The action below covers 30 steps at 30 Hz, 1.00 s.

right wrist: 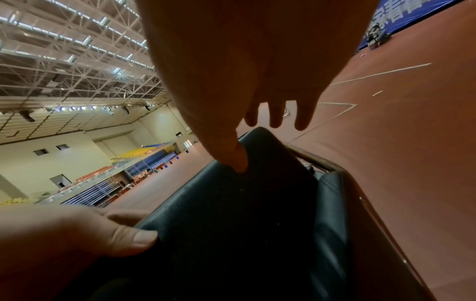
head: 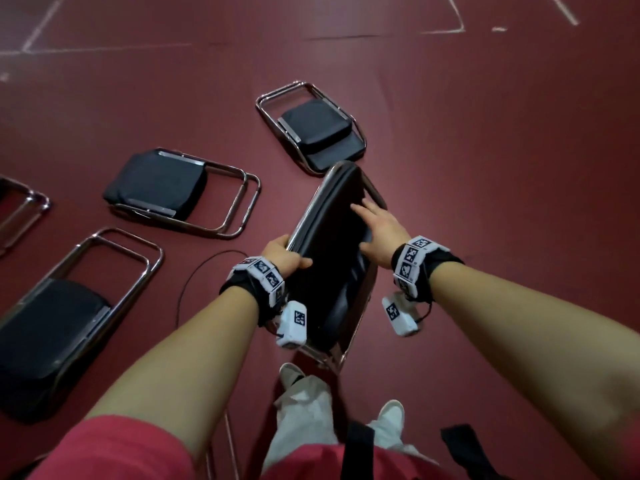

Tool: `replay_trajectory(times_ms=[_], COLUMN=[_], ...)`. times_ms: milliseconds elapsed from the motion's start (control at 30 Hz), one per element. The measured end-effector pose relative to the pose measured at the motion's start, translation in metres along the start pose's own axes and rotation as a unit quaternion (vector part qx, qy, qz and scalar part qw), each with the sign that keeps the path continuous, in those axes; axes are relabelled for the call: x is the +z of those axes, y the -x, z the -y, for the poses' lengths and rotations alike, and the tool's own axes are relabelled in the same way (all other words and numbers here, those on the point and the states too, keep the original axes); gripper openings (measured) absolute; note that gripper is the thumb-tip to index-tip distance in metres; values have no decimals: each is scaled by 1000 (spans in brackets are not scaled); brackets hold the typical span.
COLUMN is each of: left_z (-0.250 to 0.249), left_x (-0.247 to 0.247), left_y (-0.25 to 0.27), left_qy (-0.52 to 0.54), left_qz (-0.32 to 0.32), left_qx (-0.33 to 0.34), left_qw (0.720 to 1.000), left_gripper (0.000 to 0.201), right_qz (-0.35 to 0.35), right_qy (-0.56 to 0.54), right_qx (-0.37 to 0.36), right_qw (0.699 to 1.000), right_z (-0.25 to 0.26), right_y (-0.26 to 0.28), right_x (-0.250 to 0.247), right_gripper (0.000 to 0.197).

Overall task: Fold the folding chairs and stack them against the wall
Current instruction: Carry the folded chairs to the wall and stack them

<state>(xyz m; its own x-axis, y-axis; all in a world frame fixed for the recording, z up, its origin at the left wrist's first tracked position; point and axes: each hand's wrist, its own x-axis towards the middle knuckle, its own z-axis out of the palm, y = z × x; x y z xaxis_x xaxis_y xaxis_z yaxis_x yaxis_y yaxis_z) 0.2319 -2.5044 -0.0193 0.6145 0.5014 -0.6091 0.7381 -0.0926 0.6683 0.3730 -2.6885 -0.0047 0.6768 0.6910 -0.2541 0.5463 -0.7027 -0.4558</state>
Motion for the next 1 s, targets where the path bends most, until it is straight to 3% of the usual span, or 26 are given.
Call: replay_trajectory(times_ms=[133,367,567,733,900,1000], left_z=[-14,-31,-42,-43,-45,-46], left_x=[-27,-46,-43,-47,-52,-53], left_y=[-36,-67,-67,-72,-73,-74], left_qy=[-31,-95,-115,-126,-126,-136], left_qz=[38,112,150,156,130,95], left_qx=[20,66,102,101,65,39], left_qw=[999,987,977,974,981,985], left_gripper=[51,62,63,61,61,62], right_qz=[5,31,52,59,69,73], right_qy=[78,194,231,237,225,240], right_qx=[0,19,9,-18,-71,-118], right_qw=[997,980,972,970,969,961], right_z=[26,44,40,35,38,31], right_y=[-38,-75,-92,-111,-135,-149], right_x=[3,5,2,-5,-6,-8], right_gripper=[93,99,86,77,53,57])
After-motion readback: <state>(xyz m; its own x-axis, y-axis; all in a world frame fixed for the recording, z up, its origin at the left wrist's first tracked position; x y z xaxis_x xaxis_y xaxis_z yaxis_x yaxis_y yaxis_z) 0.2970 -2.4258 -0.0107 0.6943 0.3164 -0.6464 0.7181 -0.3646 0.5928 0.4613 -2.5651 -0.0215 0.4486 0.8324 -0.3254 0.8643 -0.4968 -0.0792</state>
